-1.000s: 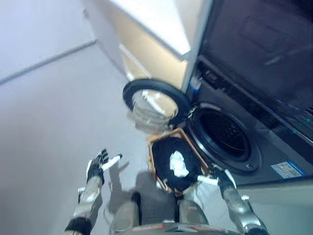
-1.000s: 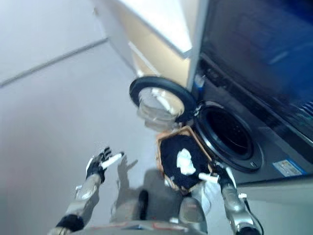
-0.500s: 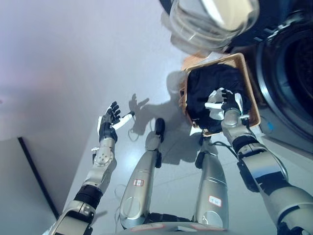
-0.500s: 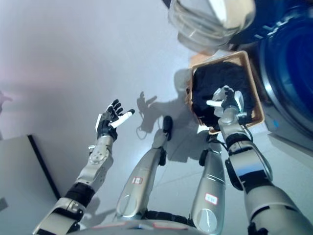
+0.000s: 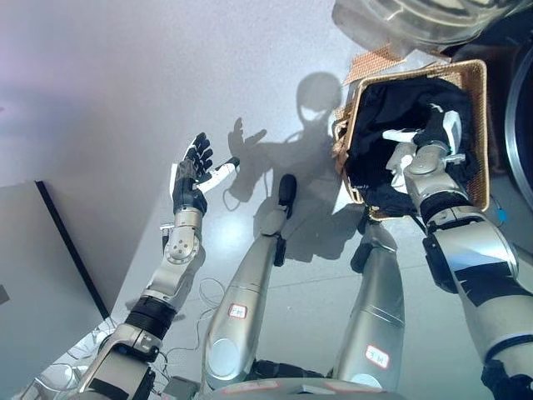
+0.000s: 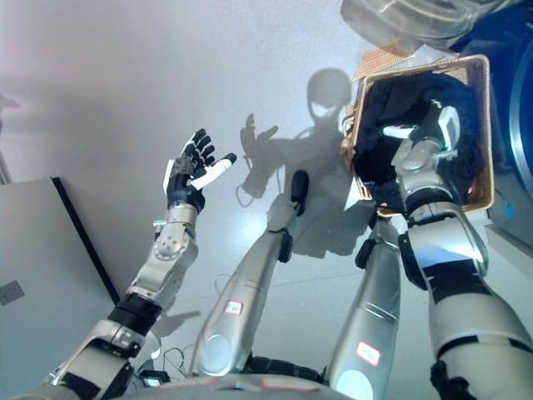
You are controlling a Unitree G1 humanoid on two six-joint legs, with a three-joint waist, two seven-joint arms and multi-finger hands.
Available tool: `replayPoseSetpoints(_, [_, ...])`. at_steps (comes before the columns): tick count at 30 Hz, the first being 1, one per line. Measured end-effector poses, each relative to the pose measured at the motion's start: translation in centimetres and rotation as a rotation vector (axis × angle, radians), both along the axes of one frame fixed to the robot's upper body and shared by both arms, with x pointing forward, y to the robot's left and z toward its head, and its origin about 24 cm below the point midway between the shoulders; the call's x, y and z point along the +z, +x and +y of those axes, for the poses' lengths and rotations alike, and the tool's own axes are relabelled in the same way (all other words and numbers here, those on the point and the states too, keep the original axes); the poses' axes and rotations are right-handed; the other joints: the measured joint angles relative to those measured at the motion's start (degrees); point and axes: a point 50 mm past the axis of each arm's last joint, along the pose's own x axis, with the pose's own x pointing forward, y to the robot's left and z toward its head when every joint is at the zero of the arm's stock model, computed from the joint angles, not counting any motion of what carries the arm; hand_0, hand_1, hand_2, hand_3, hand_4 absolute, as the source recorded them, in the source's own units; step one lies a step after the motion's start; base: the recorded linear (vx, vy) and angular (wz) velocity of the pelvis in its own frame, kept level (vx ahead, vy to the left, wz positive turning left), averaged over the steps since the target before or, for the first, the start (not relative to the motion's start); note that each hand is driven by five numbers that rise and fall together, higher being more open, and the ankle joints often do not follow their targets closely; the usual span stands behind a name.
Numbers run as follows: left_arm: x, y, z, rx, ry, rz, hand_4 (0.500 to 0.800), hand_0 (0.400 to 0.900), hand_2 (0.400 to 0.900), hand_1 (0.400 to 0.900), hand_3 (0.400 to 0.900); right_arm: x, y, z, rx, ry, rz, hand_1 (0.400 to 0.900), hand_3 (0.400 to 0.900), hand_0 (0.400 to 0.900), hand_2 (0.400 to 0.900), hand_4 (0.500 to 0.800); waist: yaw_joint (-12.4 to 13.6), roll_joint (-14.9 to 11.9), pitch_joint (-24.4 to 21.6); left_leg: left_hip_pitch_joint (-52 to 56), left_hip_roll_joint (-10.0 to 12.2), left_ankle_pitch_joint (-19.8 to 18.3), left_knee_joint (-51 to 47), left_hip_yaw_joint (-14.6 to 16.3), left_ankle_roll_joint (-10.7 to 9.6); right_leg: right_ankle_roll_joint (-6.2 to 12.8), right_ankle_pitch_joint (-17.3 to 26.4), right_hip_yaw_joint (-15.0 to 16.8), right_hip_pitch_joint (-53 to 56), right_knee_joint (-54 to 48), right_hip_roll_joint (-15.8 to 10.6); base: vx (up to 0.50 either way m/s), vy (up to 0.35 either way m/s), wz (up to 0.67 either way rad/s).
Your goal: Put the clothes in the basket into the washing machine.
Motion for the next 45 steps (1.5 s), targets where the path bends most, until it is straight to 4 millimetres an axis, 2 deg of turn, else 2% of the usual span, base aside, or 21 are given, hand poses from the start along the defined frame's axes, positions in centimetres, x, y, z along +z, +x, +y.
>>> replayPoseSetpoints(6, [0.1,0.0,0.1,0.036,-0.009,-0.004,0.8,0.9,0.9,0.9,0.9,-0.5,-0.9,-1.7,-0.102,-0.029,0.054,0.9,0.9,0.9,0.9,0.8,-0.1,0.0,0.0,-5.3,-0.1,-0.4,2.8,1.4,0.6,-0.61,0.9,1.6,-5.1,1.0,0.0,0.0,0.018,-0.06])
replayPoseSetpoints(16, [1.3,0.5,-0.4,0.041,-0.022,-0.043,0.8,0.9,0.9,0.9,0.9,-0.6,-1.1,-1.9,-0.14,0.031,0.038,0.9,0.9,0.9,0.9,0.8,-0.2,0.0,0.0,-7.8,0.0,-0.4,2.7,1.6,0.6,-0.86,1.1,1.7,-7.8,0.9,0.1,0.01,0.005,-0.02])
replayPoseSetpoints(20, [1.7,0.6,-0.5,0.041,-0.024,-0.055,0.8,0.9,0.9,0.9,0.9,-0.7,-1.1,-1.8,-0.152,0.112,0.013,0.9,0.9,0.9,0.9,0.8,0.0,0.0,0.0,-8.4,0.0,-0.3,2.7,1.9,1.0,-0.86,1.1,1.8,-8.4,0.9,0.0,0.0,0.01,0.02])
replayPoseSetpoints(24, [2.0,0.6,-0.5,0.043,-0.029,-0.069,0.8,0.9,0.9,0.9,0.9,0.0,-0.8,-1.7,-0.151,0.127,-0.013,0.9,0.9,0.9,0.9,0.8,0.1,0.0,0.0,-9.5,0.0,-0.3,3.0,2.0,1.1,-0.86,1.1,2.0,-9.5,1.2,0.0,0.0,0.0,0.0])
replayPoseSetpoints(28, [2.6,0.5,-0.8,0.032,-0.04,-0.094,0.8,0.9,0.9,0.9,0.9,1.7,-0.5,-1.8,-0.151,0.129,-0.056,0.9,0.9,0.9,0.9,0.8,0.2,0.0,0.0,-12.3,-0.1,-1.1,5.2,2.3,0.9,-0.74,1.0,2.8,-12.3,3.0,0.0,0.0,0.007,0.02])
replayPoseSetpoints(29, [2.8,0.5,-0.8,0.03,-0.042,-0.101,0.8,0.9,0.9,0.9,0.9,2.0,-0.5,-1.9,-0.154,0.131,-0.066,0.786,0.786,0.786,0.786,0.732,0.3,0.0,0.0,-13.1,-0.1,-1.2,5.9,2.3,1.0,-0.73,1.0,3.0,-13.1,3.4,0.0,0.0,0.011,0.05])
replayPoseSetpoints(30, [3.0,0.4,-0.8,0.027,-0.045,-0.111,0.8,0.9,0.9,0.9,0.9,2.5,-0.5,-2.0,-0.157,0.14,-0.081,0.52,0.52,0.52,0.52,0.572,0.3,0.0,0.0,-14.0,-0.1,-1.6,6.7,2.4,0.9,-0.67,0.9,3.2,-13.9,4.0,-0.1,0.0,0.016,0.03])
replayPoseSetpoints(31, [3.3,0.4,-0.9,0.024,-0.049,-0.122,0.8,0.9,0.9,0.9,0.9,2.9,-0.5,-2.2,-0.162,0.148,-0.095,0.4,0.4,0.4,0.4,0.5,0.3,0.0,0.0,-15.1,-0.1,-1.7,7.6,2.4,0.9,-0.61,0.9,3.3,-14.9,4.7,-0.2,0.0,0.0,0.0])
replayPoseSetpoints(37, [3.6,0.2,-1.0,0.017,-0.056,-0.137,0.8,0.9,0.9,0.9,0.9,4.7,-0.7,-3.0,-0.186,0.141,-0.147,0.4,0.4,0.4,0.4,0.5,0.5,0.0,0.0,-19.1,-0.1,-2.3,10.8,3.0,1.3,-0.31,0.7,4.5,-19.0,6.9,-0.3,0.01,0.012,-0.06])
replayPoseSetpoints(45, [3.6,0.1,-0.9,0.024,-0.061,-0.139,0.8,0.9,0.9,0.9,0.9,4.8,-1.0,-3.5,-0.204,0.14,-0.155,0.4,0.4,0.4,0.4,0.5,0.4,0.0,0.0,-19.5,-0.1,-2.8,11.9,4.0,1.7,-0.58,0.9,5.4,-19.3,6.9,-0.2,0.01,0.003,-0.05])
